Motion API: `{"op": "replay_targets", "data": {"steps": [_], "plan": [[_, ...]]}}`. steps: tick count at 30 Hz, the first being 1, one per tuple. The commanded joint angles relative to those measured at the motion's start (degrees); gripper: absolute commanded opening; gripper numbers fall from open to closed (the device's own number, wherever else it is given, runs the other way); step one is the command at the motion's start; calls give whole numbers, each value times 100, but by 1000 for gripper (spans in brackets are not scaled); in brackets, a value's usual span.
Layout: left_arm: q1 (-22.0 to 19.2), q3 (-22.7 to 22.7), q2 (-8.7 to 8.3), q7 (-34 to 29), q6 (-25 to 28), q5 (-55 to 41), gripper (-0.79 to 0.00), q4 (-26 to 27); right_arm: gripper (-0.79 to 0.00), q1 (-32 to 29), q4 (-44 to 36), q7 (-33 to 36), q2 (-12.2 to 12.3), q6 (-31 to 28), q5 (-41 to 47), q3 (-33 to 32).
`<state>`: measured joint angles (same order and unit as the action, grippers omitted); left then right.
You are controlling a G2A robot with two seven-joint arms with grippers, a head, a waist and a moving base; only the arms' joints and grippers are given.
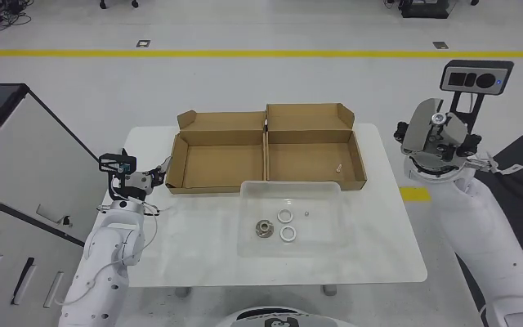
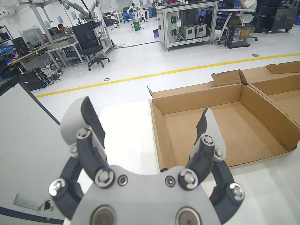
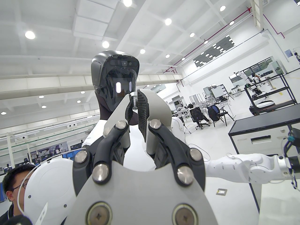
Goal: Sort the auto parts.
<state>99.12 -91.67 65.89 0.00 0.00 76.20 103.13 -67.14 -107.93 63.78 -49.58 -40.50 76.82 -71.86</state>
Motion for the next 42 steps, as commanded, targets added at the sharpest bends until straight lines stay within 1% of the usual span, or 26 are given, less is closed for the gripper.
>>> {"op": "replay_targets", "data": {"steps": [1, 11, 13, 17, 20, 22, 24, 25, 27, 29, 30, 31, 35, 36, 42], "plan": [[0, 0, 0, 0, 0, 0, 0, 0, -785, 0, 0, 0, 0, 0, 0, 0], [0, 0, 0, 0, 0, 0, 0, 0, -785, -4, 22, -29, 1, 22, -50, -14], [0, 0, 0, 0, 0, 0, 0, 0, -785, -26, 146, -248, 9, 157, -442, -174], [0, 0, 0, 0, 0, 0, 0, 0, -785, -128, 393, -443, 50, 416, -1316, -592], [0, 0, 0, 0, 0, 0, 0, 0, -785, -208, 569, -489, 104, 711, -2117, -958], [0, 0, 0, 0, 0, 0, 0, 0, -785, -220, 639, -442, 156, 930, -2906, -1235], [0, 0, 0, 0, 0, 0, 0, 0, -785, -268, 667, -492, 184, 1177, -3305, -1406], [0, 0, 0, 0, 0, 0, 0, 0, -785, -228, 712, -394, 222, 1282, -3925, -1551], [0, 0, 0, 0, 0, 0, 0, 0, -785, -192, 690, -435, 243, 1543, -4356, -1634], [0, 0, 0, 0, 0, 0, 0, 0, -785, -4, 647, -292, 291, 1633, -5380, -1737], [0, 0, 0, 0, 0, 0, 0, 0, -785, 86, 619, -277, 300, 1683, -5725, -1714], [0, 0, 0, 0, 0, 0, 0, 0, -785, 191, 603, -241, 307, 1726, -6023, -1670], [0, 0, 0, 0, 0, 0, 0, 0, -785, 788, 616, -108, 323, 1627, -7750, -1300], [0, 0, 0, 0, 0, 0, 0, 0, -785, 953, 641, -117, 317, 1568, -8206, -1151], [0, 0, 0, 0, 0, 0, 0, 0, -785, 1891, 1015, -302, 171, 1327, -10030, 45]]}}
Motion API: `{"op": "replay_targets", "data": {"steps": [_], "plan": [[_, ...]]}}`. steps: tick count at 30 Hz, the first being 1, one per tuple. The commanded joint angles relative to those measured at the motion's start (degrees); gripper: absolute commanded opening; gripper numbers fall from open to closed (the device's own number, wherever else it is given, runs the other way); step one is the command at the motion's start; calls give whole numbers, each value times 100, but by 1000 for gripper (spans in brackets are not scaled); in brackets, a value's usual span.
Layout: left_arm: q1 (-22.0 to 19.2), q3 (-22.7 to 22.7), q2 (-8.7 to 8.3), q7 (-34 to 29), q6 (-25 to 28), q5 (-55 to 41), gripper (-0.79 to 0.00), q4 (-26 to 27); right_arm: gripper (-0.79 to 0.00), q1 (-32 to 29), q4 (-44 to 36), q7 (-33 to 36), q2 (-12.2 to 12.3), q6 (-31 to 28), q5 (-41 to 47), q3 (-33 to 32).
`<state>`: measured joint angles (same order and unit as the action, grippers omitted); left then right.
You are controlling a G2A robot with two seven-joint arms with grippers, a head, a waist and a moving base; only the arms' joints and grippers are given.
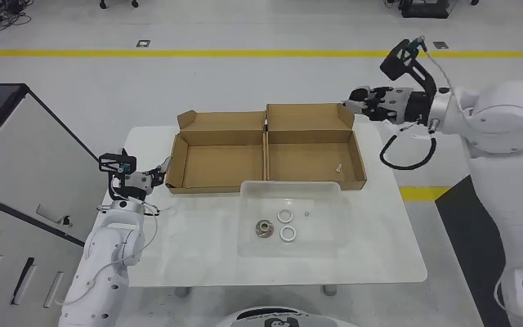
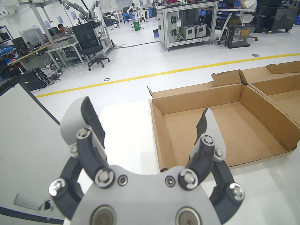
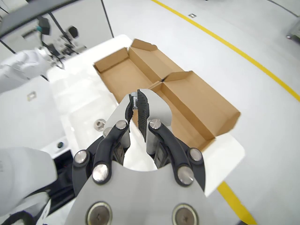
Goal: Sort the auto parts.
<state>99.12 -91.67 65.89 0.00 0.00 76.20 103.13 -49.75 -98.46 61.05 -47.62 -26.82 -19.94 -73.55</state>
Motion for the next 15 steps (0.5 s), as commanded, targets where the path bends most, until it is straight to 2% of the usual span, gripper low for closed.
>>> {"op": "replay_targets", "data": {"steps": [1, 5, 15], "plan": [[0, 0, 0, 0, 0, 0, 0, 0, -785, 304, 146, -59, -55, -92, -725, 416], [0, 0, 0, 0, 0, 0, 0, 0, -785, 783, 595, -333, -211, -201, -1902, 1220], [0, 0, 0, 0, 0, 0, 0, 0, -785, 1556, 1988, -1040, -704, -48, -3569, 2799]]}}
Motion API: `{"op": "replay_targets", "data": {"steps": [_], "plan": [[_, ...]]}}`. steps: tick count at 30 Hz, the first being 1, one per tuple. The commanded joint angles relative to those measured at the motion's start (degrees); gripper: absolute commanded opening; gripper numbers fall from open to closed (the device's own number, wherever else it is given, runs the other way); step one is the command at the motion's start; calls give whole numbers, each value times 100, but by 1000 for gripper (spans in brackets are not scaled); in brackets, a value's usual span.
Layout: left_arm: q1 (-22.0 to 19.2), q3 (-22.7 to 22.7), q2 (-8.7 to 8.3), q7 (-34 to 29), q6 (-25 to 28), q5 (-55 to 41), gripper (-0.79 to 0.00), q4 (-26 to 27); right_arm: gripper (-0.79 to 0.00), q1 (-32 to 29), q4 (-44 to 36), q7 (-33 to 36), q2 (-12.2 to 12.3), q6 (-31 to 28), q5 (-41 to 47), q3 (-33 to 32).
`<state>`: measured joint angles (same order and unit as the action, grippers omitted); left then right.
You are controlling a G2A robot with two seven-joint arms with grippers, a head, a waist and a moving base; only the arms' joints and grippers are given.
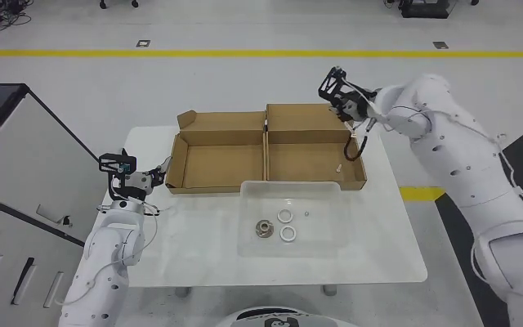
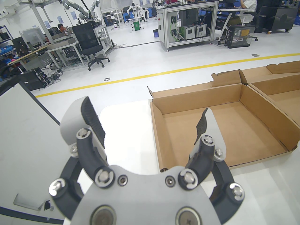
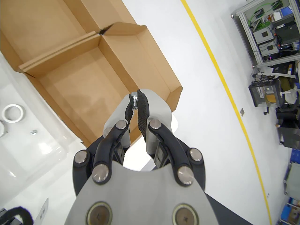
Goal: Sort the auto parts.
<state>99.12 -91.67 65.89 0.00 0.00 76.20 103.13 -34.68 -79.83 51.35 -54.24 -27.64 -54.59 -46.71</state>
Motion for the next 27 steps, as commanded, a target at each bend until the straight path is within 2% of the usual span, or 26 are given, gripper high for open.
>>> {"op": "replay_targets", "data": {"steps": [1, 8, 13, 27], "plan": [[0, 0, 0, 0, 0, 0, 0, 0, -785, 97, 263, -133, -95, 71, -234, 243], [0, 0, 0, 0, 0, 0, 0, 0, -785, 324, 1178, -537, -487, 324, -802, 1005], [0, 0, 0, 0, 0, 0, 0, 0, -785, 378, 1776, -605, -756, 269, -684, 1357], [0, 0, 0, 0, 0, 0, 0, 0, -785, 409, 2725, -372, -1202, -80, -342, 1711]]}}
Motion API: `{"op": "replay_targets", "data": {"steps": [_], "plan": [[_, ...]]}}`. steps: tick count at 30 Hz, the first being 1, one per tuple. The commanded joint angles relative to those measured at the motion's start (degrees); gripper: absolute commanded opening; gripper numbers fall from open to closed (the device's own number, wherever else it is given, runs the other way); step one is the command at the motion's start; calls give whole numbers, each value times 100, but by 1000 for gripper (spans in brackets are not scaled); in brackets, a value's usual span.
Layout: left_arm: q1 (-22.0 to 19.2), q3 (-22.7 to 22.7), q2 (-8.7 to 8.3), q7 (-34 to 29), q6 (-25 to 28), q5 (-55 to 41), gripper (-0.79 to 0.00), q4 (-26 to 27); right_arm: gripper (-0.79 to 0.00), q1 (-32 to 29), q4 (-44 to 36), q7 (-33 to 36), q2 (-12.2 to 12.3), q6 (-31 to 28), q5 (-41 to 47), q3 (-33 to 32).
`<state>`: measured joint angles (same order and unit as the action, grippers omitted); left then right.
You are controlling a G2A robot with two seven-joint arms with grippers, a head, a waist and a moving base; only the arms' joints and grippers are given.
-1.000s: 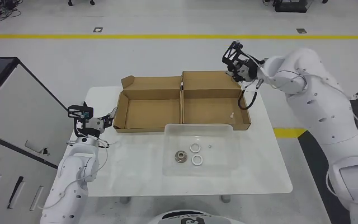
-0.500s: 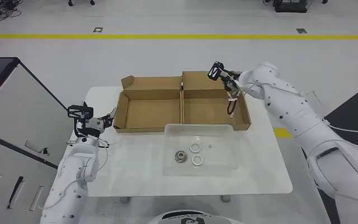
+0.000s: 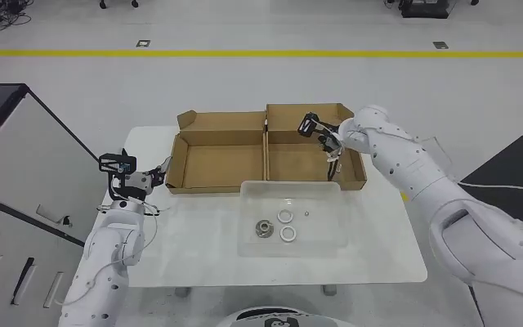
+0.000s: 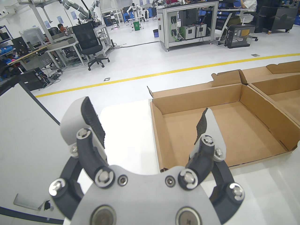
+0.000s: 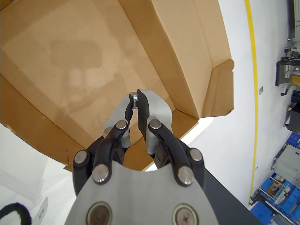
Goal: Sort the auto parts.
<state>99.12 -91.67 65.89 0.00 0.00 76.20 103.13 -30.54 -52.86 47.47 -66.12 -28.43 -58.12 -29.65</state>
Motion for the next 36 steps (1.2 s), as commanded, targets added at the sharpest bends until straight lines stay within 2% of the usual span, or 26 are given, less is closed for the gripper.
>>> {"op": "replay_targets", "data": {"steps": [1, 11, 29, 31, 32, 33, 36], "plan": [[0, 0, 0, 0, 0, 0, 0, 0, -785, -18, 66, 47, -33, -23, 36, 13], [0, 0, 0, 0, 0, 0, 0, 0, -785, -36, 306, 473, -176, -233, 336, 11], [0, 0, 0, 0, 0, 0, 0, 0, -785, -151, 505, 697, -283, -275, 90, 19], [0, 0, 0, 0, 0, 0, 0, 0, -637, -157, 510, 709, -290, -271, 74, 6], [0, 0, 0, 0, 0, 0, 0, 0, -508, -160, 513, 711, -293, -273, 68, -2], [0, 0, 0, 0, 0, 0, 0, 0, -446, -160, 518, 711, -295, -277, 60, -11], [0, 0, 0, 0, 0, 0, 0, 0, -394, -153, 535, 693, -304, -292, 43, -43]]}}
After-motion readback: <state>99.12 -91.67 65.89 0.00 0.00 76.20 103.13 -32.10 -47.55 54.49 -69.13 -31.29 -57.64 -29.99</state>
